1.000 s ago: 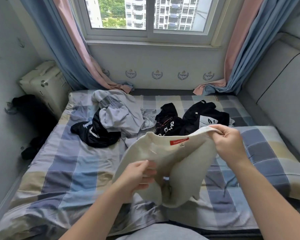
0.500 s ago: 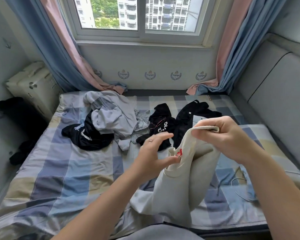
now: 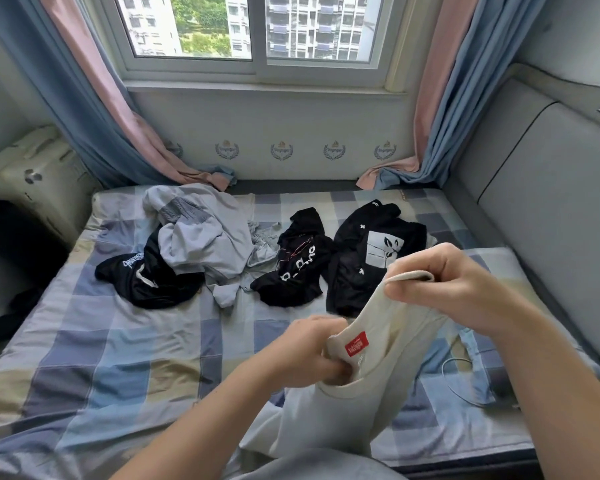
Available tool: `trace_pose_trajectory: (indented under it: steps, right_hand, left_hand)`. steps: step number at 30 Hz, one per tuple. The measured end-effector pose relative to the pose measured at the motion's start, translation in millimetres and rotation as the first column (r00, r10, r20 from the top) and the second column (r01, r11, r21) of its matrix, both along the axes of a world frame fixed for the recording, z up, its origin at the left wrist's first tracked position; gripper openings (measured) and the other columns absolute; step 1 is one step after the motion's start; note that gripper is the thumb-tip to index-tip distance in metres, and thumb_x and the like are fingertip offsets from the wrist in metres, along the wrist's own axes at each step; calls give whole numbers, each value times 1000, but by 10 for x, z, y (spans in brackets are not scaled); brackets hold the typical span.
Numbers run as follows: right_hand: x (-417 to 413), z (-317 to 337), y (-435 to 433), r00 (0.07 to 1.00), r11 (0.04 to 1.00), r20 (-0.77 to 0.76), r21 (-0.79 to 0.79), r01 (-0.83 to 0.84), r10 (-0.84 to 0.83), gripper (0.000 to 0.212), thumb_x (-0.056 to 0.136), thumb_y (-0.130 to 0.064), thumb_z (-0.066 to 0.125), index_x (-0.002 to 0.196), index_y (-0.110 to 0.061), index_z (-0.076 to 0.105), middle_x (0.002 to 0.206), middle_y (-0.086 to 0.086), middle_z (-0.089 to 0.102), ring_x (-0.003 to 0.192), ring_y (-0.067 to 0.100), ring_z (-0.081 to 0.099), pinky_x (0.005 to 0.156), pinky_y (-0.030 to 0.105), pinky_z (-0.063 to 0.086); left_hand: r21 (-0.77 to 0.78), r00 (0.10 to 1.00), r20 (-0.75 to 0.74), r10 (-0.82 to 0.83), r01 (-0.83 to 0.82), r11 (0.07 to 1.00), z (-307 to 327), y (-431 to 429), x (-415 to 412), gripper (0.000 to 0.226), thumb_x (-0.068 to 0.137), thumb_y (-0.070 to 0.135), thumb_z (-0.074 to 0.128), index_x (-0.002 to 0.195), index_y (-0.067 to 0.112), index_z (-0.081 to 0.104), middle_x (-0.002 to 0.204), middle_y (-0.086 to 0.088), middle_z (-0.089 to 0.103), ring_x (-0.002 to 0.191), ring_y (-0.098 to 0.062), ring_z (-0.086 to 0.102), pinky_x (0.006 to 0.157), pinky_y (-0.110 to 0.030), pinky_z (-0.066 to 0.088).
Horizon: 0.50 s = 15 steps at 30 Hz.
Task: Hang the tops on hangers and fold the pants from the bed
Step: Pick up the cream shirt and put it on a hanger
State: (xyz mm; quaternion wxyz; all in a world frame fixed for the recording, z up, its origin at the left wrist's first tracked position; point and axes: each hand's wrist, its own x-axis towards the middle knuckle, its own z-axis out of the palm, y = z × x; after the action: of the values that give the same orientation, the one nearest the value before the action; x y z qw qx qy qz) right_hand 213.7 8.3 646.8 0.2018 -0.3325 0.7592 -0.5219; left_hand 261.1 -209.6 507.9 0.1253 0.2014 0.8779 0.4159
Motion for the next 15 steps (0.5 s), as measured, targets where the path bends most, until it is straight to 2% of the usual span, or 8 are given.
trace_pose_trajectory:
  steps: [2,4,7,9,12,15]
  right_hand:
    - [-66,12,145,1000,1000,-13,4,14,-14,18,89,-23,69,75,-12,74,64,2,53,62,16,42,58,28,34]
    - [-138,11,320,999,999,-19,17,33,-33,19,89,-21,67,76,-8,73,63,1,51,61,15,40,57,24,32]
    - [-244,14,642,994,994,-45,21,105,-104,27,91,-25,70,78,-1,70,64,11,46,62,21,37,59,27,31]
    - [-291,23,869,980,983,-79,17,182,-180,24,91,-28,68,78,-9,72,66,14,48,63,21,39,61,28,32]
    - [-337,-38,1209,939,944,-103,3,329,-327,24,94,-16,65,72,-23,72,65,1,53,65,13,45,61,26,35]
    - [-319,-178,1547,866,874,-124,-20,486,-484,25,98,-12,62,74,-15,68,65,-2,49,64,11,43,59,20,34]
  left_hand:
    - [-9,995,100,27,-26,1000,-25,151,-74,23,74,28,68,93,22,57,94,8,66,94,-18,63,84,-49,52]
    - [-44,986,122,110,-105,993,-56,284,-168,26,75,33,72,90,29,52,90,8,65,85,-15,62,78,-45,54]
    - [-112,977,77,197,-187,976,-138,453,-344,32,81,41,76,81,39,44,81,11,62,72,-8,58,61,-31,46]
    - [-179,971,4,240,-235,955,-205,538,-466,31,88,36,71,74,44,44,81,11,60,74,-9,56,64,-31,44]
    - [-180,937,-47,347,-350,919,-305,656,-616,29,90,24,68,70,35,50,78,9,58,76,-17,56,64,-33,44]
    - [-112,904,32,426,-420,900,-363,755,-742,18,90,16,65,75,27,64,73,5,66,66,-17,61,54,-29,46]
